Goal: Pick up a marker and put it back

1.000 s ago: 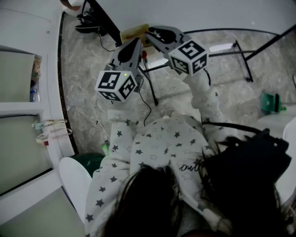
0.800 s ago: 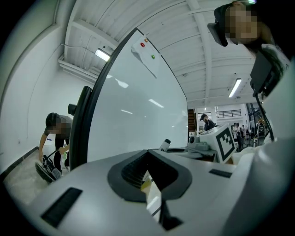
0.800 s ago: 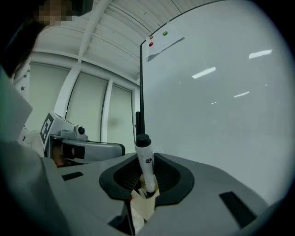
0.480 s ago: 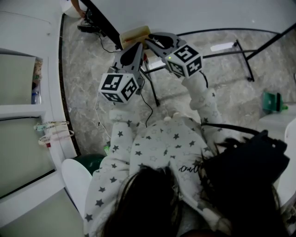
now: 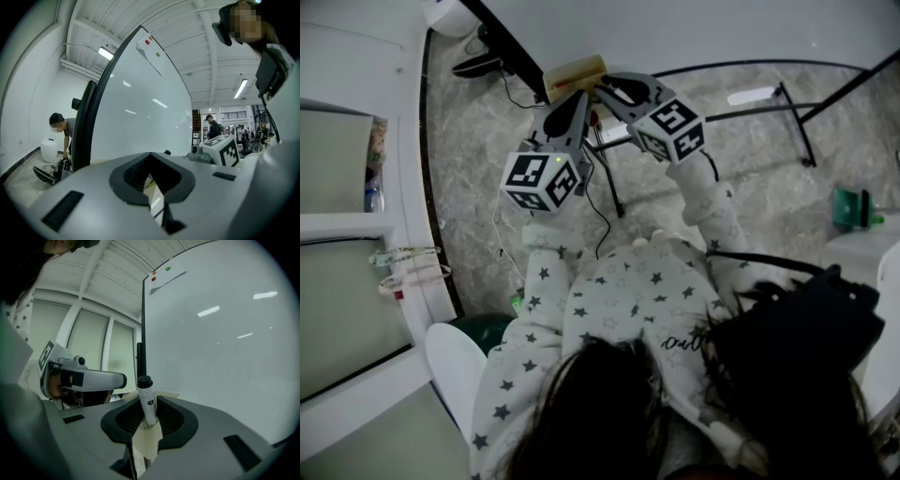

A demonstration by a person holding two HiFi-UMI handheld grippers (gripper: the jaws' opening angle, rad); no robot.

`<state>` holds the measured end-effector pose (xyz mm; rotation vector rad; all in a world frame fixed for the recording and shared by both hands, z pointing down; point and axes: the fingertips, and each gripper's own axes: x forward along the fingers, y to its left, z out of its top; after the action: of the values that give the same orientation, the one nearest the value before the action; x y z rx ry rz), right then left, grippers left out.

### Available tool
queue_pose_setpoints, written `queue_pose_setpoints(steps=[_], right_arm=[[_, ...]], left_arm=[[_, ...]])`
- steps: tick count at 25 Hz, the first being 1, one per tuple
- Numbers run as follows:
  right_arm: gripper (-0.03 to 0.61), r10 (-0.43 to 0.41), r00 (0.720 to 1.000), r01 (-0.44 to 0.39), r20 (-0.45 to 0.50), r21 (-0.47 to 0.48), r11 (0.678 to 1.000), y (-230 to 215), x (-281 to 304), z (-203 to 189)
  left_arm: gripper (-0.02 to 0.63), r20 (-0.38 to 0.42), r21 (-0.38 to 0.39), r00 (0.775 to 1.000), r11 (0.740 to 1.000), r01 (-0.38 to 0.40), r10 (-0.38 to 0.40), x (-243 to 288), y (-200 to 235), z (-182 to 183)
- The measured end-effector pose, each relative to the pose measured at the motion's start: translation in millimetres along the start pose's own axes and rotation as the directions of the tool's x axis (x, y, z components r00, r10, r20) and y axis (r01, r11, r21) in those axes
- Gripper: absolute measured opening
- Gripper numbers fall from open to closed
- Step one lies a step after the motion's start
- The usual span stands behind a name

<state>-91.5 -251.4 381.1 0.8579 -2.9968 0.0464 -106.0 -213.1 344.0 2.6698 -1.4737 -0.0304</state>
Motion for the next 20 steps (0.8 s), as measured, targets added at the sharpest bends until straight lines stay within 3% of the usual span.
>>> queue_pose_setpoints(steps=[12, 13, 15, 20], right_arm=[[0.081, 0.001, 0.999, 0.000, 0.045, -0.016, 1.000, 2.4, -6.3, 12.7], [0.085, 0.004, 0.999, -0.003, 0.049, -0.010, 1.000, 3.8, -7.6, 14.0], [0.155, 0.012, 0.998, -0.012, 0.067, 0.007, 1.000, 5.3, -9.4, 20.8], [0.155, 0.016, 0.995, -0.016, 0.100, 0.002, 1.000, 8.6, -16.2, 41.0]], left_arm=[[0.000, 0.016, -0.001, 1.000, 1.000, -0.005, 0.005, -2.7, -0.3, 7.6], [0.000, 0.020, 0.002, 1.000, 1.000, -0.007, 0.007, -4.9, 0.0, 9.3], [0.000, 0.036, 0.002, 0.999, 1.000, -0.009, 0.009, -7.0, 1.3, 15.8], [0.000, 0.072, 0.011, 0.997, 1.000, -0.001, 0.000, -8.2, 1.0, 33.2]])
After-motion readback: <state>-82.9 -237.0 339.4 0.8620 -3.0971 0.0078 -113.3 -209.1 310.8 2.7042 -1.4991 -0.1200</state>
